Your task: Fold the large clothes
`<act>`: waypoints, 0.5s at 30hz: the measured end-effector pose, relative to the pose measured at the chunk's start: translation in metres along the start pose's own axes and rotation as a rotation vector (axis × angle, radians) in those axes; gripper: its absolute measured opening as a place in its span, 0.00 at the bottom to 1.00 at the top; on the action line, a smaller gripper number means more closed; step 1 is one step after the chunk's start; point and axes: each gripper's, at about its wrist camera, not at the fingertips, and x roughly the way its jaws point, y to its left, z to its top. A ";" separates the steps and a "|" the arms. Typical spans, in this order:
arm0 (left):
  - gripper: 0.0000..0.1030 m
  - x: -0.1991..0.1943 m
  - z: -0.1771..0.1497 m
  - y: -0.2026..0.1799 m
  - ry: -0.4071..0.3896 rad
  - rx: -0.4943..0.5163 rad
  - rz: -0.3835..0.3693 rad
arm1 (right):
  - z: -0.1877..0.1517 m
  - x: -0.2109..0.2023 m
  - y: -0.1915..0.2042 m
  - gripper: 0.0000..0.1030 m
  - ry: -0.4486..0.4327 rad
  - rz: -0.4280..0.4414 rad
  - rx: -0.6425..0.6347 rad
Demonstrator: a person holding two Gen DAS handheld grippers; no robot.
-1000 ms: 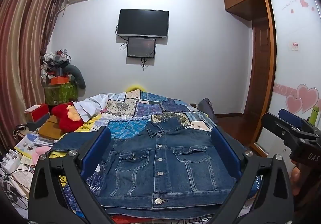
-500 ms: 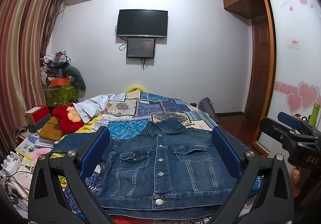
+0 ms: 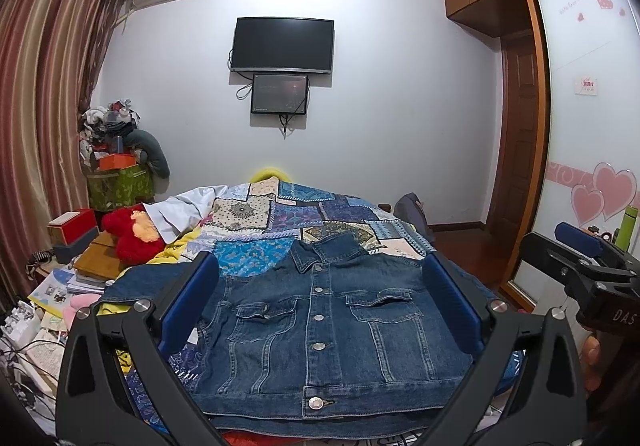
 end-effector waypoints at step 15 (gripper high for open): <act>1.00 -0.003 0.001 -0.001 -0.010 0.008 -0.006 | 0.001 -0.001 0.002 1.00 -0.005 0.002 -0.005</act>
